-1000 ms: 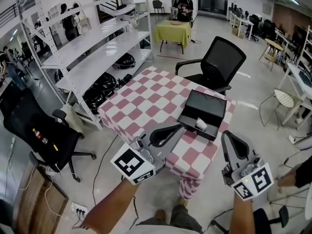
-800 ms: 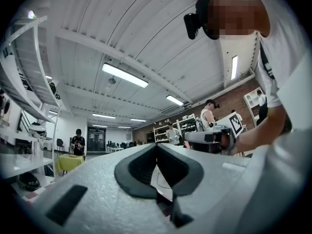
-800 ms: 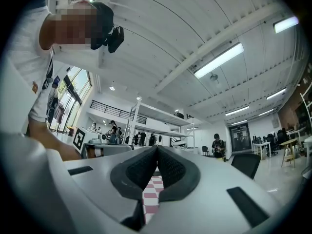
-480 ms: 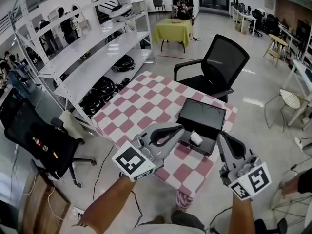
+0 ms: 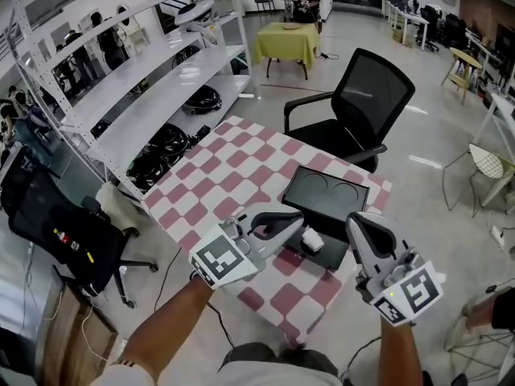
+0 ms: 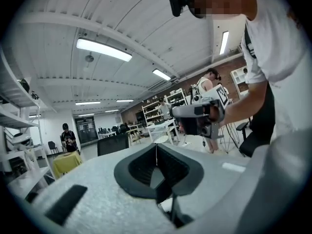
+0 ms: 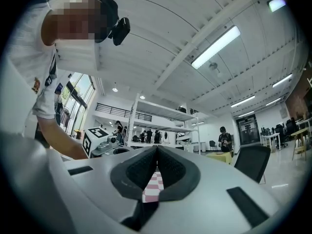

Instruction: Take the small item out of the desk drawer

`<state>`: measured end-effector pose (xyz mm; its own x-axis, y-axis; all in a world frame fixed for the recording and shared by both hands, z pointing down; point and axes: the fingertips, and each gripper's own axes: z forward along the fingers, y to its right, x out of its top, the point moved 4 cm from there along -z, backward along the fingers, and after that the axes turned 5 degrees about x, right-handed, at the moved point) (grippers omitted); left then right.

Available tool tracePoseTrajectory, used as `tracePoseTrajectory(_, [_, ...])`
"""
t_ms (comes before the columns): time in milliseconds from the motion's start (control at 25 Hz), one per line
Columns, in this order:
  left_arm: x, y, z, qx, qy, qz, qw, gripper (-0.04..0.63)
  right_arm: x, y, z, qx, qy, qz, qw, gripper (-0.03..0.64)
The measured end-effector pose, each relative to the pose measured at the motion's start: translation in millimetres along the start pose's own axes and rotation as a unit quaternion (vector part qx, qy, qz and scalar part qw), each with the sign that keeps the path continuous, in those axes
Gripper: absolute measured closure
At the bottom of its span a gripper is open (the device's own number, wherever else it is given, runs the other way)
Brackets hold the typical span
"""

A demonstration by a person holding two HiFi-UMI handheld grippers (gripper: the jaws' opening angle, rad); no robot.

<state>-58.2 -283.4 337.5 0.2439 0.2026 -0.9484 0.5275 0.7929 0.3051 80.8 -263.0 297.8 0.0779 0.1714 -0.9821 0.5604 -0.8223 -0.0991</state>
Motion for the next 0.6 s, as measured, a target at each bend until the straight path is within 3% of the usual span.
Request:
tracePoseTrajectory(160, [-15.9, -4.6, 17.0, -0.046, -0.037, 0.038, 0.9975, 0.580, -5.5, 16.3, 2.7, -0.005, -0.008, 0.008, 1.000, 0.606])
tracePoseTrajectory(280, [-29.9, -4.7, 29.7, -0.095, -0.067, 0.063, 0.9912, 0.580, -12.3, 24.2, 3.4, -0.014, -0.017, 0.011, 1.000, 0.606])
tracePoseTrajectory(520, [-63.6, 2.0, 55.7, -0.191, -0.115, 0.106, 0.9690, 0.577, -22.8, 34.6, -3.6, -0.051, -0.032, 0.019, 0.998, 0.606])
tracePoseTrajectory(600, [-73.1, 5.7, 65.5, -0.222, -0.129, 0.121, 0.9587, 0.538, -28.1, 36.2, -5.3, -0.061, -0.045, 0.019, 0.997, 0.604])
